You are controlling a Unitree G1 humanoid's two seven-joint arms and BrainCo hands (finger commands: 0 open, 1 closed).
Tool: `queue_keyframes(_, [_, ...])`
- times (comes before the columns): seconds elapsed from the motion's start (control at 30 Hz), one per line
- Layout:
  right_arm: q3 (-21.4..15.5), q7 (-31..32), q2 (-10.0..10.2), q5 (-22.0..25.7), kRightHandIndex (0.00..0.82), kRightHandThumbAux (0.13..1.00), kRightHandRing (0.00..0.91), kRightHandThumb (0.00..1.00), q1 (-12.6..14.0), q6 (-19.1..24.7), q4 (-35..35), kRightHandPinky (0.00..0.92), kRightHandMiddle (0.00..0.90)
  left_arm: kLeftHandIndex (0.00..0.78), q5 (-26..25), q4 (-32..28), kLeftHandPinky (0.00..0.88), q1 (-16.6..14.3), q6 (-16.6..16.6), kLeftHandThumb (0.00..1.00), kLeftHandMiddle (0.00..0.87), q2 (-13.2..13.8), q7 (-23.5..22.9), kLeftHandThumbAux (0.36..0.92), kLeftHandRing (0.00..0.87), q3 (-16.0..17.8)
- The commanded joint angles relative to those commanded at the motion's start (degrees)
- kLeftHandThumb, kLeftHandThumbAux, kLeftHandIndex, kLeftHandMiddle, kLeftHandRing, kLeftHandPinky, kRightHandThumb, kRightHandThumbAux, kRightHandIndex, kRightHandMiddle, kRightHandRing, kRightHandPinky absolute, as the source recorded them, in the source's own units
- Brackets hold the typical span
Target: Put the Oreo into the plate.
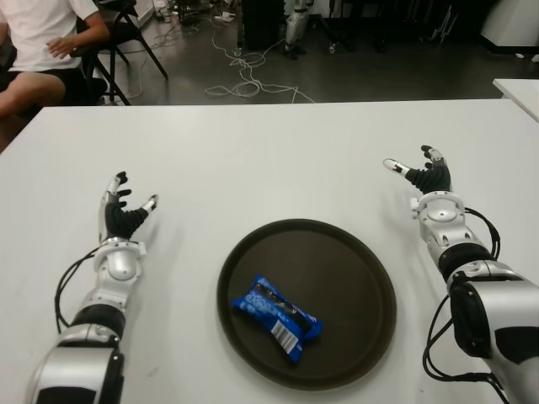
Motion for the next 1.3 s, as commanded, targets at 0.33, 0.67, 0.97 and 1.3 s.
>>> queue_keyframes(0.33, [-0.56,0.38,0.23,-0.27,0.038,0.706,0.032,0.0,-0.28,1.18,-0.09,0.023,0.036,0.088,-0.05,0.4,0.209,-0.17,-0.69,0.282,0.159,0.21,-0.32,0.717,0.185,-0.02])
queue_keyframes(0.67, [-0.89,0.63,0.2,-0.28,0.045,0.69,0.037,0.0,-0.44,1.79,-0.14,0.02,0.044,0.085,0.37,0.05,0.221,-0.11,-0.17,0.256,0.155,0.11,0.37,0.723,0.183,-0.28])
queue_keyframes(0.97, [-1.22,0.51,0.34,-0.3,0.055,0.714,0.047,0.0,-0.65,2.36,-0.18,0.029,0.055,0.089,0.11,0.07,0.202,-0.16,-0.11,0.263,0.157,0.09,0.29,0.722,0.178,-0.17])
queue_keyframes(1.3, [-1.16,1.01,0.29,-0.47,0.034,0.702,0.031,0.0,-0.57,2.31,-0.19,0.028,0.036,0.08,0.2,-0.03,0.186,-0.02,-0.73,0.264,0.152,0.34,-0.19,0.722,0.168,-0.33])
